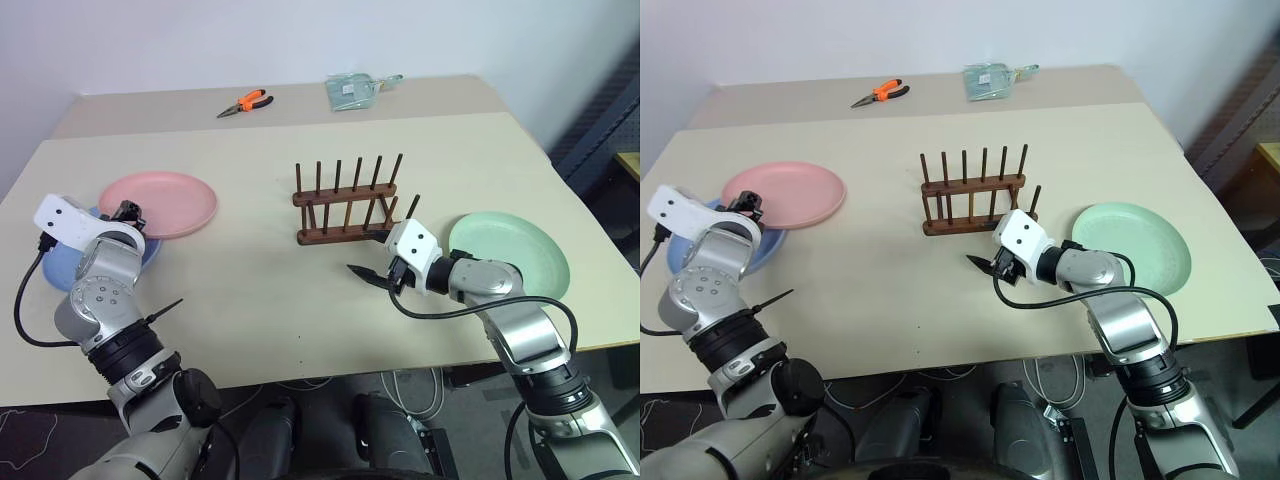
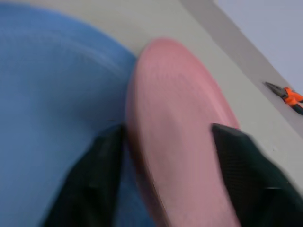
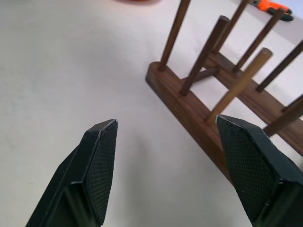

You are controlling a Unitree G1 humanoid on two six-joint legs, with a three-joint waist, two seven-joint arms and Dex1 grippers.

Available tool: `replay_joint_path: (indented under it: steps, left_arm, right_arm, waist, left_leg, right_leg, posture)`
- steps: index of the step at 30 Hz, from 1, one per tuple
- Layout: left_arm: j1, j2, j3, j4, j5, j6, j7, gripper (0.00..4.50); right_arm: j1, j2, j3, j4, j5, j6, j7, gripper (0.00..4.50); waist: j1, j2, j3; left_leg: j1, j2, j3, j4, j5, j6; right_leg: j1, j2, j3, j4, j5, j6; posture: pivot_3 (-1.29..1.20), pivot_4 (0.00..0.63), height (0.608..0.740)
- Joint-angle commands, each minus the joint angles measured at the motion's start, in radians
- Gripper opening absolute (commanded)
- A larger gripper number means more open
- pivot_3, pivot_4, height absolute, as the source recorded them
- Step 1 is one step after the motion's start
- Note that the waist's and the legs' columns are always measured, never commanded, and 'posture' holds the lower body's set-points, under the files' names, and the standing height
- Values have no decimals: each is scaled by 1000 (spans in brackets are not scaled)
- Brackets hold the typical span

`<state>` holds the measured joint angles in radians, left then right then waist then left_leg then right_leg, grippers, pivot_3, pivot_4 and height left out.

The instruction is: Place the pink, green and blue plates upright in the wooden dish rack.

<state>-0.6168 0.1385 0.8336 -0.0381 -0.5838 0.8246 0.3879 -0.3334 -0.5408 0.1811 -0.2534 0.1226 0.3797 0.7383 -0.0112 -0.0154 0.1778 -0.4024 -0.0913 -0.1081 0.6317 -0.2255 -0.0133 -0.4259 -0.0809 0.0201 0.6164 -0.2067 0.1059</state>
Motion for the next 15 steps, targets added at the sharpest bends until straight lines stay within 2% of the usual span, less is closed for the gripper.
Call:
replay_joint_path:
  steps: [1, 2, 5, 7, 11, 15]
  left_arm:
    - [-26, 19, 11, -2, -48, -10, 22, 762]
    - [-25, 24, 2, 2, -53, -13, 17, 293]
    - [-29, 32, -27, -3, -76, -40, -22, 284]
    - [-34, 36, -74, -40, -87, -76, -84, 284]
    - [-68, 37, -279, -158, -61, -128, -224, 284]
    - [-107, 24, -447, -205, -17, -157, -273, 284]
  right_arm:
    - [-31, 2, -38, -25, 17, -9, -5, 3362]
    - [-36, 0, -49, -30, 23, -2, -9, 3617]
    - [-51, -10, -76, -54, 46, 22, -9, 4473]
    - [-79, -23, -86, -84, 41, 20, -8, 4473]
    - [-229, -24, -70, -118, -13, -51, -30, 4473]
    - [-330, -33, 18, -39, -167, -188, -61, 4473]
  waist:
    - [1, -1, 0]
    - [1, -1, 0]
    - [2, -2, 0]
    - [2, -2, 1]
    - [2, -4, 3]
    - [2, -5, 2]
  left_leg:
    - [0, 0, 0, 0, 0, 0]
    - [0, 0, 0, 0, 0, 0]
    - [0, 0, 0, 0, 0, 0]
    - [0, 0, 0, 0, 0, 0]
    - [-2, 0, 0, 0, 1, -1]
    - [-2, 0, 0, 0, 1, -2]
  right_leg:
    - [0, 0, 0, 0, 0, 0]
    - [0, 0, 0, 0, 0, 0]
    - [0, 0, 0, 0, 0, 0]
    - [0, 0, 0, 0, 0, 0]
    - [-1, 0, 0, 0, 0, 0]
    - [-1, 0, 0, -1, 0, 0]
  posture:
    - [0, 150, 738]
    - [0, 150, 738]
    - [0, 150, 738]
    - [0, 150, 738]
    - [0, 150, 738]
    - [0, 150, 738]
